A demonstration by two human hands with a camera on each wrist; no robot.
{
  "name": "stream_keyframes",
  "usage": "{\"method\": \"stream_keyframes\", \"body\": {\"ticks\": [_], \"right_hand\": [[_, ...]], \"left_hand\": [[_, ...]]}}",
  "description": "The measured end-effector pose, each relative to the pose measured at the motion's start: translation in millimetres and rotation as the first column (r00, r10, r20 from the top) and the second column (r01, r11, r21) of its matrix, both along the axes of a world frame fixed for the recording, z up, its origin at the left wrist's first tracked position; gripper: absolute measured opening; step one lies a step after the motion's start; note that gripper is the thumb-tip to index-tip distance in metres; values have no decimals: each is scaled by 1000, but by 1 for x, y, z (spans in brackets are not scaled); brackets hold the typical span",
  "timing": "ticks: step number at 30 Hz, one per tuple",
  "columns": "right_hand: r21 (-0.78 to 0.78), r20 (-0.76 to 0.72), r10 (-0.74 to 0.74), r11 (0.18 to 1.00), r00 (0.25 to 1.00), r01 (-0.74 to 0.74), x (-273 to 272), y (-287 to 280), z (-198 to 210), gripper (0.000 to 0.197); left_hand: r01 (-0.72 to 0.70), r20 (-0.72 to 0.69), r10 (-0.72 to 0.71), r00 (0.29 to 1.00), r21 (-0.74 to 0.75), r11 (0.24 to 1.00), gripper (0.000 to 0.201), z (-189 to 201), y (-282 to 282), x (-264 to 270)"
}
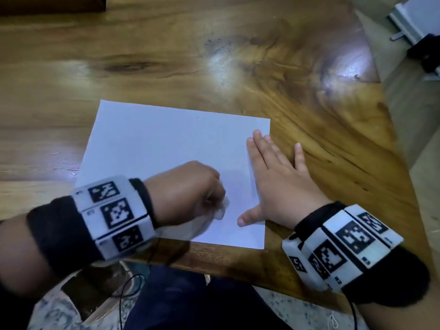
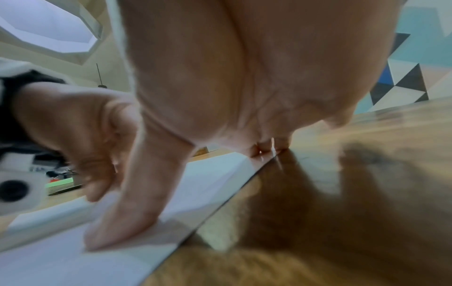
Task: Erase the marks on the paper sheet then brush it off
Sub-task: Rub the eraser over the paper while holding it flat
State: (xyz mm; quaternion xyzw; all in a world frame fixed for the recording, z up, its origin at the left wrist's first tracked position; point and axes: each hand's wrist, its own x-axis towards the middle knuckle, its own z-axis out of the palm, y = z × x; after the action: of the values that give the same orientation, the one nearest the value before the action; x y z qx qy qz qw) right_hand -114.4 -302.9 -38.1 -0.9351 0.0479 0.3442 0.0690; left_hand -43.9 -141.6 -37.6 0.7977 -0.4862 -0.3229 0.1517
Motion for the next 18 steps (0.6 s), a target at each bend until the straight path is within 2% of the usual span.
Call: {"method": "stream_keyframes", "body": {"ticks": [3, 5, 7, 8, 9, 10, 12, 16, 18], "right_hand": [[3, -3, -7, 1000, 1000, 7, 0, 0, 0, 143], [-4, -11, -5, 1000, 1000, 5, 1, 0, 0, 142], [-11, -19, -3, 1000, 1000, 3, 1, 0, 0, 142], [-12, -18, -3, 1000, 1000, 3, 1, 0, 0, 142], [-10, -14, -2, 1000, 1000, 2, 1, 0, 0, 142], [-6, -7, -2, 1000, 1000, 2, 0, 0, 0, 142], [2, 3, -2, 1000, 1000, 2, 0, 0, 1, 142], [8, 15, -6, 1000, 1000, 6, -1, 0, 0, 141], [4, 23, -3, 1000, 1000, 3, -2, -1, 0, 142]], "left_hand": [[-127, 144, 139, 980, -88, 988, 13, -1, -17, 24], [-175, 187, 203, 961, -158, 972, 11, -4, -21, 24], [-264, 45, 278, 960, -195, 944, 13, -5, -8, 6], [-275, -36, 273, 961, -169, 946, 17, -6, 3, -6], [-227, -76, 219, 973, -133, 965, 17, -7, 12, -16], [-154, -86, 147, 985, -85, 984, 13, -7, 19, -22], [-99, -119, 92, 989, -57, 993, 5, -6, 23, -18], [-156, 85, 170, 982, -147, 977, 11, -4, 1, 13], [-145, 124, 170, 978, -187, 972, 11, -6, -2, 10]]}}
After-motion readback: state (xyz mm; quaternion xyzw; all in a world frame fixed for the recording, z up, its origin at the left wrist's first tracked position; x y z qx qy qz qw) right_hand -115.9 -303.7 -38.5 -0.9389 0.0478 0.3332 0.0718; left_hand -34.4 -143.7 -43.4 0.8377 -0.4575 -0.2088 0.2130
